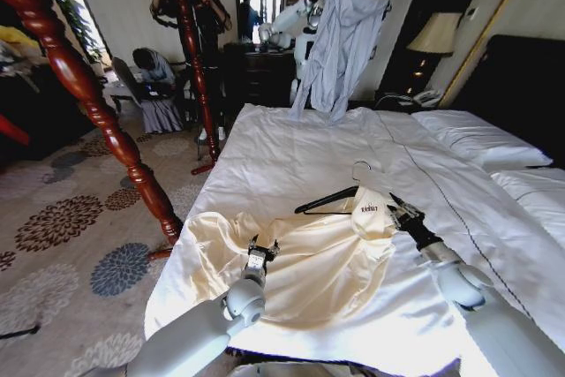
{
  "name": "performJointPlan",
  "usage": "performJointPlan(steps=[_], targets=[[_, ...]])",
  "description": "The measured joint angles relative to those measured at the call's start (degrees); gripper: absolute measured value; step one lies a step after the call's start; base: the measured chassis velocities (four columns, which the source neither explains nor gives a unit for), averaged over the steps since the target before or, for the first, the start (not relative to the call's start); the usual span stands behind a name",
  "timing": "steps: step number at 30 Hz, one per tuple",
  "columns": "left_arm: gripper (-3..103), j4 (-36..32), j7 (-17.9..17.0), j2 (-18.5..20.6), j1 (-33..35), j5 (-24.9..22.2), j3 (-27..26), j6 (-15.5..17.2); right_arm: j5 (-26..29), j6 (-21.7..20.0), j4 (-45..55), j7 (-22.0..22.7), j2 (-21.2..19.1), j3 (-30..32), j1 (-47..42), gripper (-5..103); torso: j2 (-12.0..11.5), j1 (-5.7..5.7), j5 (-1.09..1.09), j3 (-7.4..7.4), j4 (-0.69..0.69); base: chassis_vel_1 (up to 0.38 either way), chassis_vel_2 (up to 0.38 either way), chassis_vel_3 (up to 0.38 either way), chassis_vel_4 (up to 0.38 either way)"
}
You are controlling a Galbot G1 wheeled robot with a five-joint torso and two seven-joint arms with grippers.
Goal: Pick up the clothes from the bed and hang them on the clothes hanger.
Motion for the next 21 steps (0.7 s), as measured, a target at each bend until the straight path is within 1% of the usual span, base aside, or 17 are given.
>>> performJointPlan(steps=[6,12,16,21], targets=[[71,0.15,0.04,-0.04,0.07,-0.01,-0.60,-0.18,-0.51,0.18,-0.33,0.00,0.36,-0.15,-0.06,19,0.00,0.00,0.00,0.00,0.00,0.000,0.000,0.000,0.000],[71,0.71,0.29,0.33,0.27,0.00,-0.83,-0.48,-0.53,0.27,-0.45,0.01,0.06,-0.36,0.24,19,0.00,0.00,0.00,0.00,0.00,0.000,0.000,0.000,0.000],[71,3.11,1.65,0.18,-0.51,0.48,0.15,-1.96,-0.07,0.44,0.28,0.00,-1.56,-0.90,0.27,19,0.00,0.00,0.00,0.00,0.00,0.000,0.000,0.000,0.000],[71,3.78,1.86,-0.79,-0.79,0.42,0.17,-2.13,1.13,-0.10,0.81,-0.05,-1.98,-1.19,0.23,19,0.00,0.00,0.00,0.00,0.00,0.000,0.000,0.000,0.000]])
